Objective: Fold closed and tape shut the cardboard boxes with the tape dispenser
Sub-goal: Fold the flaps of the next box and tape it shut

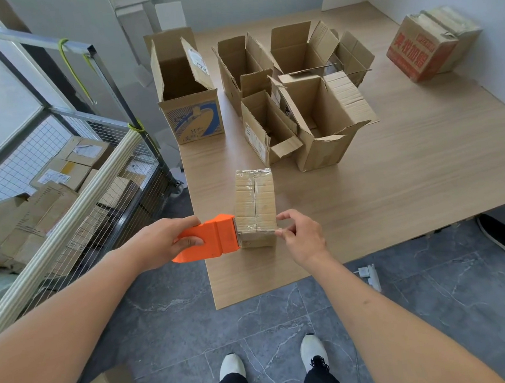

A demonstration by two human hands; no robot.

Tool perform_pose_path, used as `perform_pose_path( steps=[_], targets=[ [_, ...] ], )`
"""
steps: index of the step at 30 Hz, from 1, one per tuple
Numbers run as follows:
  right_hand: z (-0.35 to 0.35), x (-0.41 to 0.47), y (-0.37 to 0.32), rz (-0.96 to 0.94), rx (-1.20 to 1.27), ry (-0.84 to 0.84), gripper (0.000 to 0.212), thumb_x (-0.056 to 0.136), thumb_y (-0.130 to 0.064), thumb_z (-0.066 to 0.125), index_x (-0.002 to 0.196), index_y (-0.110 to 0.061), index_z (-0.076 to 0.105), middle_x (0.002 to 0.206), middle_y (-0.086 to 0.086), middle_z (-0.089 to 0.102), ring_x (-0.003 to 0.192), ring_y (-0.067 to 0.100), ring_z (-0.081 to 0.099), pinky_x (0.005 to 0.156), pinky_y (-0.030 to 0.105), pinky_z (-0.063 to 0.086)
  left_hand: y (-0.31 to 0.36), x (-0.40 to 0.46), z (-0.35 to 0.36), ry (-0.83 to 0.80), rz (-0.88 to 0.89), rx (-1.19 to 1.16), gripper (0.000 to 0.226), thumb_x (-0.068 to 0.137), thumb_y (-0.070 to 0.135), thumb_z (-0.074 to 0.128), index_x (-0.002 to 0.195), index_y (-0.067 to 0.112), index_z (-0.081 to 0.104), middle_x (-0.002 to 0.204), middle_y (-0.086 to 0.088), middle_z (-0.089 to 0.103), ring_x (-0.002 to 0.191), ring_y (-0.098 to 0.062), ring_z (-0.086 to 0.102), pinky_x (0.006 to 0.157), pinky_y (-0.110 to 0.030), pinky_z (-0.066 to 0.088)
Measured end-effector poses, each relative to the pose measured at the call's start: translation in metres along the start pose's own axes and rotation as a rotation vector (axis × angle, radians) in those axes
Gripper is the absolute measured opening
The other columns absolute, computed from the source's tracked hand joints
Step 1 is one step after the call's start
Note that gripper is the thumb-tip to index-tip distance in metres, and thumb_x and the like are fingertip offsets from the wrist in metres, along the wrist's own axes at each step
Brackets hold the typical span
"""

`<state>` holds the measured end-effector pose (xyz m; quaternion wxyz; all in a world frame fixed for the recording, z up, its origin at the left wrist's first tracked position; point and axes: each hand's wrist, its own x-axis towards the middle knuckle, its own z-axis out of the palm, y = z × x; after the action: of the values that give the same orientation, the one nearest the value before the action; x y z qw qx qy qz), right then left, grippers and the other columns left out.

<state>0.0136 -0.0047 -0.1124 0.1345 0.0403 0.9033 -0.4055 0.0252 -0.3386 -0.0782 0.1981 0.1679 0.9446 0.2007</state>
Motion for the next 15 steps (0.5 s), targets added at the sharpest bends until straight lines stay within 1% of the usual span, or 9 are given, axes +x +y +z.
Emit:
perform_pose_path(
  steps=[3,6,10,13,15],
  targets=[
    [0.0003,0.0026,0.0033,0.03,0.035,-0.007,0.01,0.092,-0.024,0.073,0.101,-0.03,0.07,0.074,-0.008,0.065,0.071,0.005,0.056,0.058,0.018,0.035,-0.0015,0.0033,0.0025,-0.01,-0.007,0.008,0.032,0.091,0.073,0.039,0.101,0.043,0.046,0.087,0.017,0.061,0.079,0.0,0.057,0.071,-0.037,0.052],
    [0.001,0.0017,0.0063,0.046,0.089,0.008,0.004,0.09,-0.026,0.075,0.091,-0.029,0.072,0.07,-0.009,0.064,0.069,0.005,0.056,0.061,0.024,0.038,-0.0027,0.006,0.0016,0.001,-0.002,0.002,0.029,0.091,0.071,0.04,0.101,0.044,0.046,0.087,0.018,0.061,0.08,0.002,0.057,0.071,-0.034,0.051],
    [0.0014,0.001,0.0089,0.011,0.102,0.038,0.011,0.087,-0.029,0.077,0.078,-0.028,0.07,0.07,-0.011,0.067,0.068,0.001,0.057,0.063,0.024,0.044,-0.0062,0.0067,0.0004,-0.001,0.012,-0.015,0.018,0.095,0.063,0.047,0.101,0.046,0.047,0.089,0.021,0.061,0.083,0.004,0.057,0.072,-0.033,0.05],
    [0.0008,0.002,0.0082,0.017,0.106,0.028,0.012,0.087,-0.029,0.076,0.078,-0.028,0.069,0.071,-0.01,0.068,0.068,0.004,0.059,0.066,0.026,0.049,-0.0082,0.0076,0.0006,-0.008,0.014,-0.012,0.018,0.096,0.062,0.048,0.101,0.045,0.047,0.088,0.02,0.06,0.083,0.004,0.056,0.071,-0.032,0.049],
    [0.0004,0.0027,0.0069,0.04,0.113,0.017,0.012,0.089,-0.031,0.072,0.078,-0.028,0.07,0.073,-0.012,0.071,0.072,0.004,0.062,0.068,0.028,0.05,-0.0092,0.009,-0.0001,-0.011,0.023,-0.008,0.016,0.097,0.061,0.048,0.1,0.046,0.046,0.088,0.021,0.06,0.084,0.005,0.056,0.07,-0.031,0.048]
  ],
)
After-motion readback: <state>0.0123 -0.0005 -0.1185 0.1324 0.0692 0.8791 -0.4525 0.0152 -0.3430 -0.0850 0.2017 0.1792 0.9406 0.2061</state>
